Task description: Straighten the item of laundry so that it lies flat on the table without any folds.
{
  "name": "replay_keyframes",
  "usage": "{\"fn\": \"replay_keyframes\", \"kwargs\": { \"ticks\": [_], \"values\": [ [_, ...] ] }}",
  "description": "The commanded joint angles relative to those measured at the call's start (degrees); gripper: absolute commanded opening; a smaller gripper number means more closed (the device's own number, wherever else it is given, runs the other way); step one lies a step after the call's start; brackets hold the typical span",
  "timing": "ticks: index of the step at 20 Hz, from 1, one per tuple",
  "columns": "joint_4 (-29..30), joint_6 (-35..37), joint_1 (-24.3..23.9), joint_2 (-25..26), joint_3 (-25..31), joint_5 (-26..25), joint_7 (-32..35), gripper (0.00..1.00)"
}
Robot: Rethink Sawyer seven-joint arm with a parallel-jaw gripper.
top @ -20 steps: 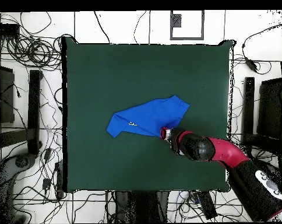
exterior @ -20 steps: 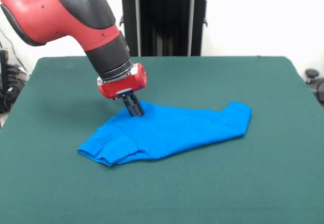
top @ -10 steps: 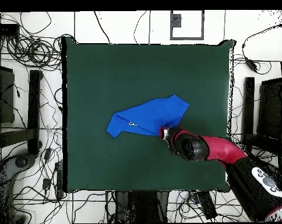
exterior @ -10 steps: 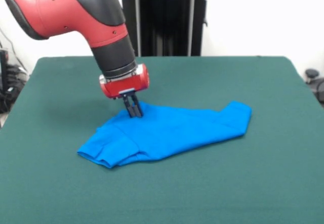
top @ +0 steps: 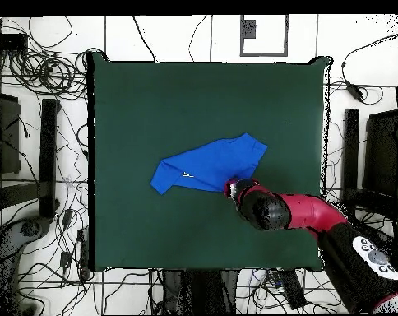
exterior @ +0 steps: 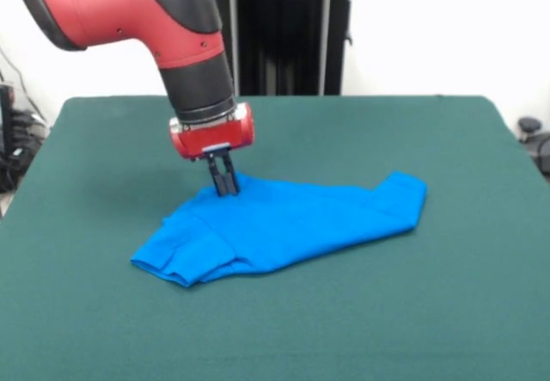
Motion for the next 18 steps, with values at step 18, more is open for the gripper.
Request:
{"fn": "replay_keyframes", "kwargs": {
  "ticks": [18],
  "values": [
    [5.9,-0.6,25.3,-12.2,-18.6,21.7,17.8,0.00]
  ]
}}
